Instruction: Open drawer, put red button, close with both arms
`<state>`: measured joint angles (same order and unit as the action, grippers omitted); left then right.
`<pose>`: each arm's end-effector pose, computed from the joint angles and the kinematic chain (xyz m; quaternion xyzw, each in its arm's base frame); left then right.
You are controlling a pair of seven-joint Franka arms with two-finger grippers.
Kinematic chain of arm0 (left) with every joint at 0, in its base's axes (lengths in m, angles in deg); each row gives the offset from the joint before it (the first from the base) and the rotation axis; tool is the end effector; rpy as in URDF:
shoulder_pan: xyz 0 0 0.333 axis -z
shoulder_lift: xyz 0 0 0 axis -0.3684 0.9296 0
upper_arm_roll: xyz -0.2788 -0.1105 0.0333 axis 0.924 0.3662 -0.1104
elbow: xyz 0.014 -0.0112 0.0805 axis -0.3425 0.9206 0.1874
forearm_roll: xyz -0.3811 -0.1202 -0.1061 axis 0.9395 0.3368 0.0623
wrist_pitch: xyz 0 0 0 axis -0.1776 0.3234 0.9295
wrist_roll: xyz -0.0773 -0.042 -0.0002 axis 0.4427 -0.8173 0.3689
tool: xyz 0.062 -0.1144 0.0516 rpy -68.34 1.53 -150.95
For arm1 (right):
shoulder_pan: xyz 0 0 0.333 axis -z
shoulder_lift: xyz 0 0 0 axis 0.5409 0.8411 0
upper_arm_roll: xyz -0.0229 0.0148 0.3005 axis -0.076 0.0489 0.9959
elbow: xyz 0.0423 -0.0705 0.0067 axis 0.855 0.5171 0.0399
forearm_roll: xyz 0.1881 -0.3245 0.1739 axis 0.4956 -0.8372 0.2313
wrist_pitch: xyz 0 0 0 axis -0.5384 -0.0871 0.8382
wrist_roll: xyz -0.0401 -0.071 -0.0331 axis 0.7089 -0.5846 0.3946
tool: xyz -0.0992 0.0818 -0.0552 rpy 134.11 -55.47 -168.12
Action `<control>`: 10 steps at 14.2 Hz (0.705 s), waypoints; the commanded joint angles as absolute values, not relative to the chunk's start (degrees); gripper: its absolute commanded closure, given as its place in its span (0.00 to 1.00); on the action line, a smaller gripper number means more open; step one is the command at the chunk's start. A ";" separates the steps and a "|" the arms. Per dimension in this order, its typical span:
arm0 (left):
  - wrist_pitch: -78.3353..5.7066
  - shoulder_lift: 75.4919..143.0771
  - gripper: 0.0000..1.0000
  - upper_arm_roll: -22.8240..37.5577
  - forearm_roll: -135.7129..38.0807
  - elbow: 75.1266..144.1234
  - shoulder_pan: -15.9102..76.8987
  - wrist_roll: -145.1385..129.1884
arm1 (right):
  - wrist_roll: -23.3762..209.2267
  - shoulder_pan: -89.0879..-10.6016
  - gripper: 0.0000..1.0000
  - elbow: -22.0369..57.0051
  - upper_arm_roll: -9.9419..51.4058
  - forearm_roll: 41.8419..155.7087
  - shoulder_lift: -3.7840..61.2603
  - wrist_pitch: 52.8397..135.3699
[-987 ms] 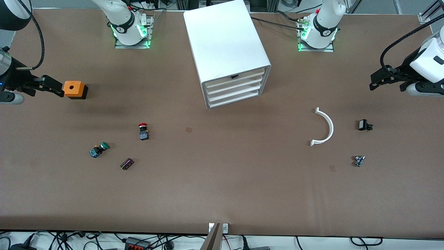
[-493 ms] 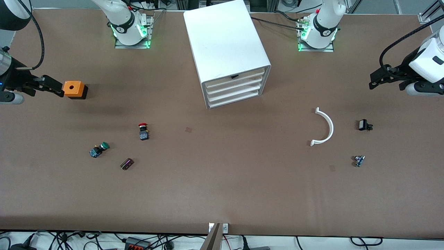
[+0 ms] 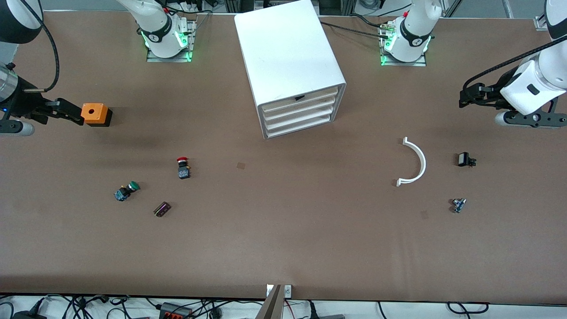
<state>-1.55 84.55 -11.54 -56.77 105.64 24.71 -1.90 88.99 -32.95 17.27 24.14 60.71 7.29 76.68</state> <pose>0.5490 -0.0261 0.5126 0.9920 -0.0178 -0.1247 0.0059 0.5878 -0.0212 0.4939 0.9997 -0.0049 -0.0239 0.0098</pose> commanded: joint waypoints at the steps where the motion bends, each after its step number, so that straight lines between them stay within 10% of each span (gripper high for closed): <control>1: 5.15 88.04 0.00 -11.31 -54.22 103.52 25.13 -1.52 | 89.30 -34.49 0.00 15.93 24.60 61.05 11.41 76.39; 10: 1.08 98.25 0.00 -7.89 -25.84 106.40 24.78 6.88 | 88.86 -44.26 0.00 12.24 24.69 65.26 29.69 83.41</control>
